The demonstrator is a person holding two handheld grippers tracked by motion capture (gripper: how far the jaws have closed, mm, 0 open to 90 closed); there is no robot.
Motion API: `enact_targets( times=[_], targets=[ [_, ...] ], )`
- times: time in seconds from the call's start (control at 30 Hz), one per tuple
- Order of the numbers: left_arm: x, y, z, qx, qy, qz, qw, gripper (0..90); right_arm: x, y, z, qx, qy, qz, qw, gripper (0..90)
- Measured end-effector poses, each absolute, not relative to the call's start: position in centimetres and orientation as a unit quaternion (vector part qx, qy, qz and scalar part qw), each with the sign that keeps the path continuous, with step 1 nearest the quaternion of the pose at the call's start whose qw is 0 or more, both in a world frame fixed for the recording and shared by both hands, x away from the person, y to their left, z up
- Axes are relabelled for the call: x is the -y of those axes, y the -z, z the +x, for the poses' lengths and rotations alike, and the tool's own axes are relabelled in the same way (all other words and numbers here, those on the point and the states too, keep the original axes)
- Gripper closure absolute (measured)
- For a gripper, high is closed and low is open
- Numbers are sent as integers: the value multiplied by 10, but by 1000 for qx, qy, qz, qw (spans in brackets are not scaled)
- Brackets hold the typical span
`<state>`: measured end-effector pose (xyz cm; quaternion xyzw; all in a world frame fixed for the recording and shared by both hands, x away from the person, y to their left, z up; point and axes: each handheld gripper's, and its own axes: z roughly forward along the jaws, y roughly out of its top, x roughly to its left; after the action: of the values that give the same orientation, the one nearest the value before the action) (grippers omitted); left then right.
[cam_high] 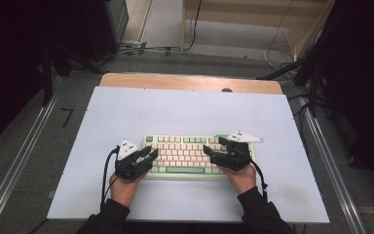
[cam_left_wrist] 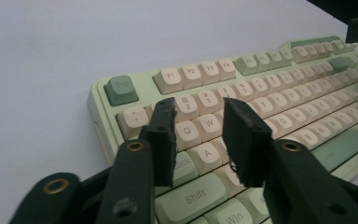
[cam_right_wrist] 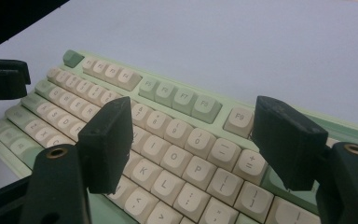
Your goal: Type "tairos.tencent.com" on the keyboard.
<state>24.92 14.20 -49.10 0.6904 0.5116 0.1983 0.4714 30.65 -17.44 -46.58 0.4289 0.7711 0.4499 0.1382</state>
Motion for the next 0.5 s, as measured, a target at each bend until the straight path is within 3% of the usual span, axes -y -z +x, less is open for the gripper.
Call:
enact_targets(
  times=[0.23,0.5],
  targets=[
    [-138,489,250,-497,-190,700,477,895,174,465,306,-771,-447,430,141,274],
    [-128,484,250,-480,-192,706,484,900,178,464,305,-768,-448,435,141,273]
  ],
)
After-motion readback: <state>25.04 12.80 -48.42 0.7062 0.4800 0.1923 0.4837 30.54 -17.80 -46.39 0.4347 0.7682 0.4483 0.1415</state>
